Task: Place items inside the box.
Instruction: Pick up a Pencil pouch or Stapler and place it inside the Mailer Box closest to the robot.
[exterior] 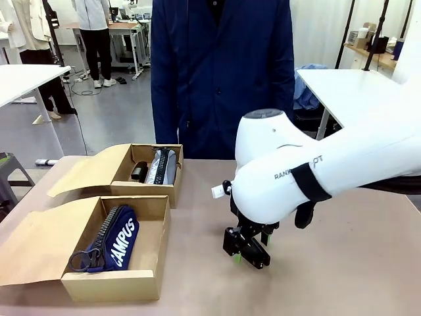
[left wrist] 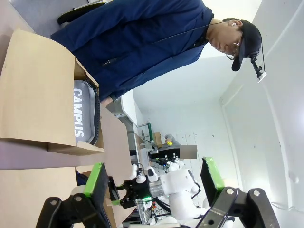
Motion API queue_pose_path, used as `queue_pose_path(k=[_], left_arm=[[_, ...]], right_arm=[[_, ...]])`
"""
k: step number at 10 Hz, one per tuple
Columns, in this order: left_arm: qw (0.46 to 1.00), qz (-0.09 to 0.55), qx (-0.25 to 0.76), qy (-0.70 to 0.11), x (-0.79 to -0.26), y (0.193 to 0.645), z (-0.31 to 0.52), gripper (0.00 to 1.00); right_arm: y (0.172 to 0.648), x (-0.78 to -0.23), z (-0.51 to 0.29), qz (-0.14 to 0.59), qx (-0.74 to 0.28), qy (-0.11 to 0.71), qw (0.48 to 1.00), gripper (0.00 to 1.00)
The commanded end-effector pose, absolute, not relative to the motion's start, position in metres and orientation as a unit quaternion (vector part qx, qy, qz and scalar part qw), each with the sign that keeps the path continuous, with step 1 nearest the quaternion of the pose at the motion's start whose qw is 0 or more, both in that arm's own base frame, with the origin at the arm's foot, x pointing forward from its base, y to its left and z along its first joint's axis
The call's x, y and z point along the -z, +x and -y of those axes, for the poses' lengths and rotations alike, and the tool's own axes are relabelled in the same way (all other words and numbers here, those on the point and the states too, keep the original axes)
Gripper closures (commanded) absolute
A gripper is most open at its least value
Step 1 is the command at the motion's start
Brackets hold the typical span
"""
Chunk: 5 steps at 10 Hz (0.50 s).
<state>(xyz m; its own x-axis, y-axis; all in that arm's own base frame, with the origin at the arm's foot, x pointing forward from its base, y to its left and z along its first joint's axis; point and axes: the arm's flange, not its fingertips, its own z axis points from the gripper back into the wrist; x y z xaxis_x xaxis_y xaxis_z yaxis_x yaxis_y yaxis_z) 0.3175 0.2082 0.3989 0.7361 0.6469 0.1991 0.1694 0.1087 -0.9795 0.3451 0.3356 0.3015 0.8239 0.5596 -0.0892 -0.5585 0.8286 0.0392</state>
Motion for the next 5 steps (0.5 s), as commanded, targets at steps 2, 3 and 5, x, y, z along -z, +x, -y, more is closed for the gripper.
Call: queue_pose_path(k=[2,3,5], left_arm=[[0.674,0.32,-0.168,-0.644,-0.3996,0.3139,-0.2073,0.0],[0.674,0.32,-0.168,-0.644,-0.3996,0.3139,-0.2073,0.0],[0.674,0.32,-0.168,-0.644,-0.3996,0.3139,-0.2073,0.0]], right_arm=[[0.3493,-0.2908,-0.3461,-0.027,-0.284,-0.002,0.958,0.0],[0.3484,-0.2946,-0.3454,-0.016,-0.282,-0.004,0.959,0.0],[0.3479,-0.2972,-0.3448,-0.015,-0.28,-0.005,0.96,0.0]])
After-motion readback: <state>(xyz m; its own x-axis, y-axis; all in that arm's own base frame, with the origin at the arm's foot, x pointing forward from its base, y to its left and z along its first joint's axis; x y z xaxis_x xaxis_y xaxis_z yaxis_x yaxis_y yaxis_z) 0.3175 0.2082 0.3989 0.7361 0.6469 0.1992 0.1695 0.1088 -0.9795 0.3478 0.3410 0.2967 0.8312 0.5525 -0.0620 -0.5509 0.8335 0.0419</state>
